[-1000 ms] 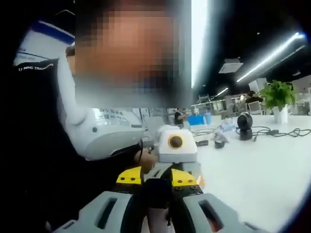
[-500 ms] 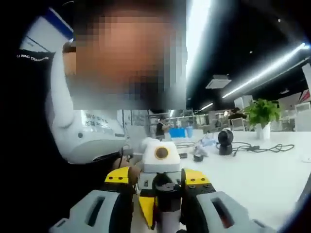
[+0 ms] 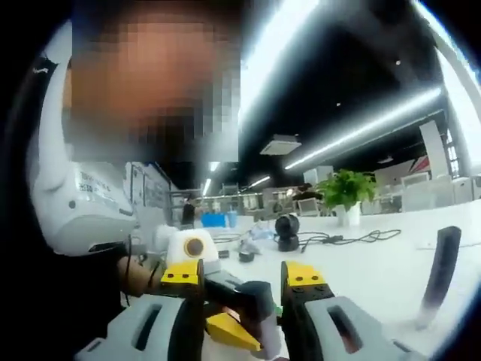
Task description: Pick up cosmetic bottle twist off cap place on table pick up cap screw tight cap place on table
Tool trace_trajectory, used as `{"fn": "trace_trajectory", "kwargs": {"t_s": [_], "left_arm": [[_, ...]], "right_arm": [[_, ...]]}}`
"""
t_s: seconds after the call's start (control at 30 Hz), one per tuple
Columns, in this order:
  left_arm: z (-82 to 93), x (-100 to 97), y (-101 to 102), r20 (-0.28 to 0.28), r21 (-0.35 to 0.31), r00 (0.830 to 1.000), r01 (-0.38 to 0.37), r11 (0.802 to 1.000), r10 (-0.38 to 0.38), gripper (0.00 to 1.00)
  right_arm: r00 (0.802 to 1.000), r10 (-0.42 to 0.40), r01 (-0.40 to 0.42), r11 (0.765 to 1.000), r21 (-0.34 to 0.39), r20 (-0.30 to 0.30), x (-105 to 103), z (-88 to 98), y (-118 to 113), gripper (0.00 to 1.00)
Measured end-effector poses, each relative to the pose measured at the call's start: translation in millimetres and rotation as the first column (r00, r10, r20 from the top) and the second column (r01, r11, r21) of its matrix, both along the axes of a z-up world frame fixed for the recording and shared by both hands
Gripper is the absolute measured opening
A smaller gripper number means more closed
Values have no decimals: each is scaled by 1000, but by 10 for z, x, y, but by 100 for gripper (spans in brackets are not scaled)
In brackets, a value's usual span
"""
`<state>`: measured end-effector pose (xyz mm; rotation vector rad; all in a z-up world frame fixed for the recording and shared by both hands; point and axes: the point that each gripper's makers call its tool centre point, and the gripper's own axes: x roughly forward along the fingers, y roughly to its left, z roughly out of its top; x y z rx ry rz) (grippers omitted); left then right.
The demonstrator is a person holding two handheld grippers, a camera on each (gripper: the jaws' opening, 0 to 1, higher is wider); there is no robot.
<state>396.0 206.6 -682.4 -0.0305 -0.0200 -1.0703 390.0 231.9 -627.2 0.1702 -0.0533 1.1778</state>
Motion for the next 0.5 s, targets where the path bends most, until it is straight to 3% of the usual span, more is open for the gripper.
{"fn": "trace_trajectory", "kwargs": {"t_s": [0.17, 0.23, 0.33, 0.4, 0.5], "left_arm": [[-77, 151, 44, 26, 67, 994, -108, 992, 107, 8], [-78, 186, 35, 24, 60, 991, -134, 989, 132, 8], [-162, 243, 28, 25, 104, 988, -156, 982, 154, 8], [-184, 246, 31, 26, 116, 988, -157, 981, 155, 8], [-168, 243, 28, 23, 107, 988, -156, 982, 154, 8]], "right_arm": [[990, -143, 143, 990, -10, 0, 157, -55, -74, 33], [970, -243, 243, 969, -31, 18, 256, -80, -123, 32], [942, -334, 336, 940, -62, 31, 325, -128, -157, 29], [929, -368, 369, 924, -99, 26, 342, -203, -158, 27], [923, -385, 385, 920, -73, 11, 343, -194, -95, 27]]}}
